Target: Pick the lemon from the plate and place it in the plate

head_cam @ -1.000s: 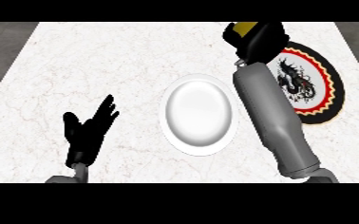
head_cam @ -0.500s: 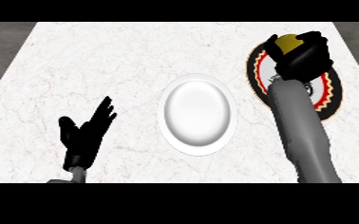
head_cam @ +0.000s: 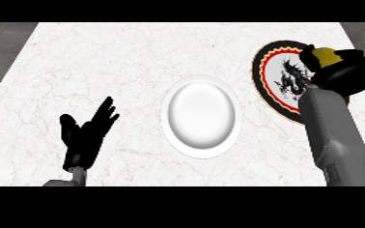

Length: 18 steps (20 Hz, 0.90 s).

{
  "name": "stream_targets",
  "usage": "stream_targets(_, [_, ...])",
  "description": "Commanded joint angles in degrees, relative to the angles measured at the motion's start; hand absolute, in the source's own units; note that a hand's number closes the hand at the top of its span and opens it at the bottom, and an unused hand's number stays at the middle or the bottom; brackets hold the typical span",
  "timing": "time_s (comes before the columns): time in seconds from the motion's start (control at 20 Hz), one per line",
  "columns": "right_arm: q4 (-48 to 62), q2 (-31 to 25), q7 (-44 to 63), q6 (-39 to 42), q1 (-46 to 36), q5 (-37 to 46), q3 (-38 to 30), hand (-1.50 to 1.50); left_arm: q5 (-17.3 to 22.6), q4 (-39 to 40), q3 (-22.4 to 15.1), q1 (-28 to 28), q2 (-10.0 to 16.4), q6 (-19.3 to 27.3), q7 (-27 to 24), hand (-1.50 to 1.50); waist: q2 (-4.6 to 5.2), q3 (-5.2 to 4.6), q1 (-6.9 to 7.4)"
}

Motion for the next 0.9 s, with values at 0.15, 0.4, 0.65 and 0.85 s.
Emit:
stream_targets(0.15, [12.1, -2.8, -5.3, 7.1, -1.6, -17.8, -2.9, -1.5, 0.2, 0.7, -0.4, -1.0, -0.6, -0.6, 1.2, 0.0, 0.56, 0.08, 0.8])
stream_targets(0.4, [12.7, -3.6, -22.1, 3.6, -0.8, -33.5, -3.1, -1.5, -0.7, 0.8, -0.9, -0.1, -1.0, -0.7, -0.2, 0.0, 0.69, 0.21, 1.29])
stream_targets(0.65, [2.5, -2.3, -37.7, 0.5, 1.9, -46.2, -1.9, -1.5, -0.2, 4.0, 1.3, -1.3, 0.0, -1.7, -1.9, 0.0, 0.36, 0.13, 0.02])
stream_targets(0.85, [-4.0, -1.5, -46.2, -4.1, 5.7, -56.4, -3.2, -1.5, -1.4, 1.3, -0.6, -0.4, -3.2, 1.7, 0.0, 0.0, 0.28, 0.15, 0.03])
